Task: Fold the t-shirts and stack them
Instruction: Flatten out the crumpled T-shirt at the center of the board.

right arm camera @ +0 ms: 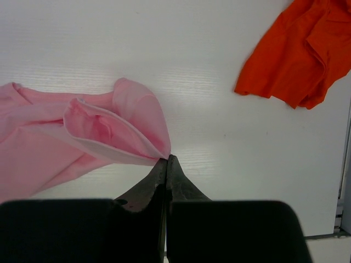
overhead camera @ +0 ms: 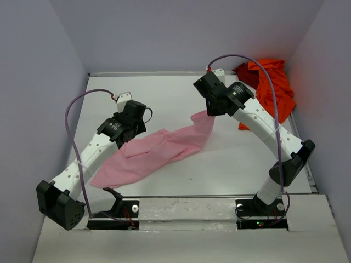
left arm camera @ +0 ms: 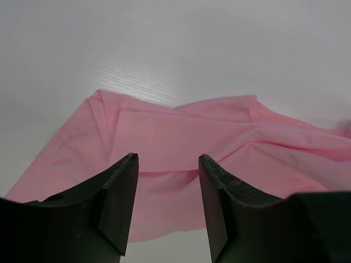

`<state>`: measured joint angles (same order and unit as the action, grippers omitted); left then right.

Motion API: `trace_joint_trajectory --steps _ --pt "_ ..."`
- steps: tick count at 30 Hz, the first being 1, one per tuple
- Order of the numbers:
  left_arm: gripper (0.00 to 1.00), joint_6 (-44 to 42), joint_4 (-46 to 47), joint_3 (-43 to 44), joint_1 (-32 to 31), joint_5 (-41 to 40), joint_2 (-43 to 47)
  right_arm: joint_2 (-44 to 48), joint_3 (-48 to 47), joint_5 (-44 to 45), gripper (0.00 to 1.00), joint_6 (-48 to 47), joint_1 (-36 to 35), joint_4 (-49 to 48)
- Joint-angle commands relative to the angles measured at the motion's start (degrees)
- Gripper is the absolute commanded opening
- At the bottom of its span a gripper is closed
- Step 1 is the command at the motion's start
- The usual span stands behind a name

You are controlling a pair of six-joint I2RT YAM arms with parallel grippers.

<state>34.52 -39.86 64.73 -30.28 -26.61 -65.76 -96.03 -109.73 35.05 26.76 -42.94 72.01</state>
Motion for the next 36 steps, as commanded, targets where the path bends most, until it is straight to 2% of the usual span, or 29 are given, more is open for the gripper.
trace_joint_trajectory --steps 1,14,24,36 --pt "0.57 0.9 4.3 -4.2 0.0 -2.6 -1.6 1.0 -2.6 -0.2 0.0 -0.6 -0.3 -0.3" --pt "0.57 1.3 11.2 -16.7 0.6 -6.4 -9.9 4.0 2.1 -2.2 0.0 -0.6 -0.3 -1.0" --pt "0.56 -1.4 14.5 -15.3 4.7 -6.2 -19.2 5.7 4.3 -2.7 0.0 -0.7 -0.3 -1.5" --pt "0.57 -4.8 18.6 -13.3 7.2 -6.4 -22.7 5.8 5.3 -3.0 0.0 -0.7 -0.3 -1.0"
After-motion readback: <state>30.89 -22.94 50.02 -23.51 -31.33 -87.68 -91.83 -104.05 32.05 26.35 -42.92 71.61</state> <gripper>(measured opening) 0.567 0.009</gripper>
